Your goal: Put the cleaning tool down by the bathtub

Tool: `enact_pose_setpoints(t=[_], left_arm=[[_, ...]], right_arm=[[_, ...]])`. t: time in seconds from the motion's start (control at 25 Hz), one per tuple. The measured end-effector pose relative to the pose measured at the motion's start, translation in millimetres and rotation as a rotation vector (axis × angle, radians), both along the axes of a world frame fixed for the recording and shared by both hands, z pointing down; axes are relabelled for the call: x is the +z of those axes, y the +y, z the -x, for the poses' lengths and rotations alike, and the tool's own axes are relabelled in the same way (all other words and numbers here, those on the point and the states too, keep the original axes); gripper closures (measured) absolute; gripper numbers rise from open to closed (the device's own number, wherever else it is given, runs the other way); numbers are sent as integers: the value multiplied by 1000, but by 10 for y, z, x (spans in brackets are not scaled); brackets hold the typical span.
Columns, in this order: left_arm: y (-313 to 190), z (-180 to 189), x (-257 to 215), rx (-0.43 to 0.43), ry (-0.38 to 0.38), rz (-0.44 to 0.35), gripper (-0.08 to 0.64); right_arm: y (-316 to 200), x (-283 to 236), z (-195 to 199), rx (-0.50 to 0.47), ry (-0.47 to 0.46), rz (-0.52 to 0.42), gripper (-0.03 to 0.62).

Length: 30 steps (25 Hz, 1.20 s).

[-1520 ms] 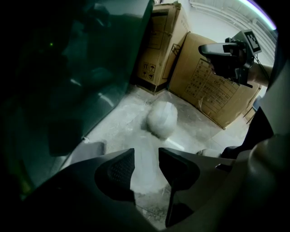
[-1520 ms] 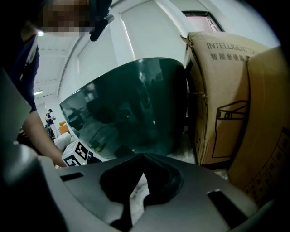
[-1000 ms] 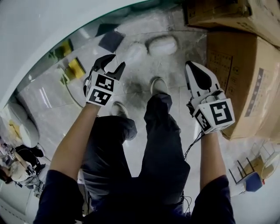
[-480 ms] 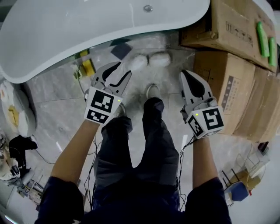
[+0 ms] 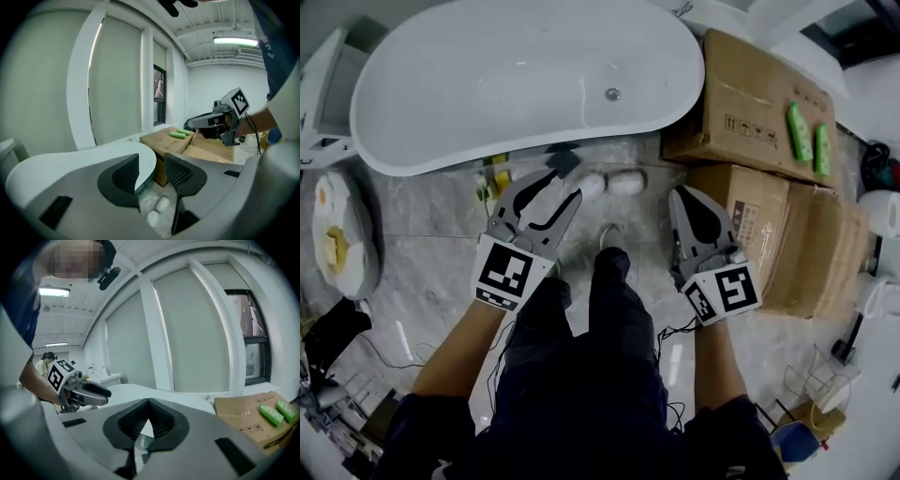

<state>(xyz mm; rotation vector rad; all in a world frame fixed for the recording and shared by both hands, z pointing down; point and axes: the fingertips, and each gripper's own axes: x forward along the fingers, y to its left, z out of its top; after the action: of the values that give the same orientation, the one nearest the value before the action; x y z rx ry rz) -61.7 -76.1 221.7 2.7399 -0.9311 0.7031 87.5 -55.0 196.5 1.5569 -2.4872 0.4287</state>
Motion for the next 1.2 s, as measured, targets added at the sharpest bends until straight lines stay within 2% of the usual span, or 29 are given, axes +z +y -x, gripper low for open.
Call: enact_pose_setpoints(t=[0.28,0.56,0.8,1.2], left_arm=[[219,118,-941,-37,81,-67,375],[312,220,-1629,-68,149,-131,376],[354,350,-1895,-95,157,-181,375],[183,567,-2183,-144,166,-238,376]], right_arm=[[93,-950,128,-48,14,-99,589],[101,-1496,306,-104,8,-140,589],[166,-1648,522,-150,-24,-152,589],[28,-1854,645,-179,-43,-174,589]])
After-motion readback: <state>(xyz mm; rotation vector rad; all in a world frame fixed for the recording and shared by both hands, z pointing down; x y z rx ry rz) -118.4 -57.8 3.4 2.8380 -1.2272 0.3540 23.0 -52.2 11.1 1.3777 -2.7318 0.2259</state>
